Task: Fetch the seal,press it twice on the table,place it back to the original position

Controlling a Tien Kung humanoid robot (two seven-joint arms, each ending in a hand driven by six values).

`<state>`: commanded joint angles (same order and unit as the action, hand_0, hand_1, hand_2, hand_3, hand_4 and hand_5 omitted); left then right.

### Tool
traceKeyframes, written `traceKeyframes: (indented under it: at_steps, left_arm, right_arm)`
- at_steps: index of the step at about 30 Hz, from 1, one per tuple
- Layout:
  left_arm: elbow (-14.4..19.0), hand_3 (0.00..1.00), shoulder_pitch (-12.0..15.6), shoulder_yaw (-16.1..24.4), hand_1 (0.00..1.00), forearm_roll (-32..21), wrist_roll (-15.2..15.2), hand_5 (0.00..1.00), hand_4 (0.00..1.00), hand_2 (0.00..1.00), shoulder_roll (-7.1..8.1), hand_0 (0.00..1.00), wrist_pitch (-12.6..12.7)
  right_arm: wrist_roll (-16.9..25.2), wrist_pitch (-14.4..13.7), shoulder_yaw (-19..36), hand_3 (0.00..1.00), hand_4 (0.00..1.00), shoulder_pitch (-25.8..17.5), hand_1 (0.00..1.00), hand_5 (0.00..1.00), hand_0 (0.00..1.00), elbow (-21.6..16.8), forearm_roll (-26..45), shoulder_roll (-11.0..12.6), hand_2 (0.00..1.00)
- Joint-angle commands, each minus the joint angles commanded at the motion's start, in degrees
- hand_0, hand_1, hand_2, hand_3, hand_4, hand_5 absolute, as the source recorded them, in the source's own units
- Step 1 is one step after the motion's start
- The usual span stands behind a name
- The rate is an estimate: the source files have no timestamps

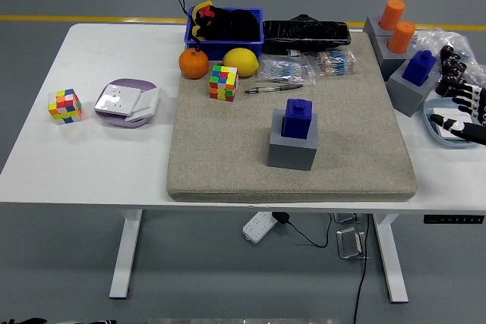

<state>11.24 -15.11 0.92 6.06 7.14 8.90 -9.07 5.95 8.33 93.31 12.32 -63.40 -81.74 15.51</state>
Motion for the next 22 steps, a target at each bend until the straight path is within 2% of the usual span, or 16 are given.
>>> traceKeyframes:
  at_steps: [22]
  left_arm:
    - [0.06,0.835,-0.03,-0.42,0.817,-0.07,-0.06,0.431,0.817,0.79,0.22,0.82,-0.06]
  right_arm:
    - [-0.18,0.15,-0.87,0.809,0.997,0.08,0.822,0.178,0.885,-0.17,0.13,0.07,0.829]
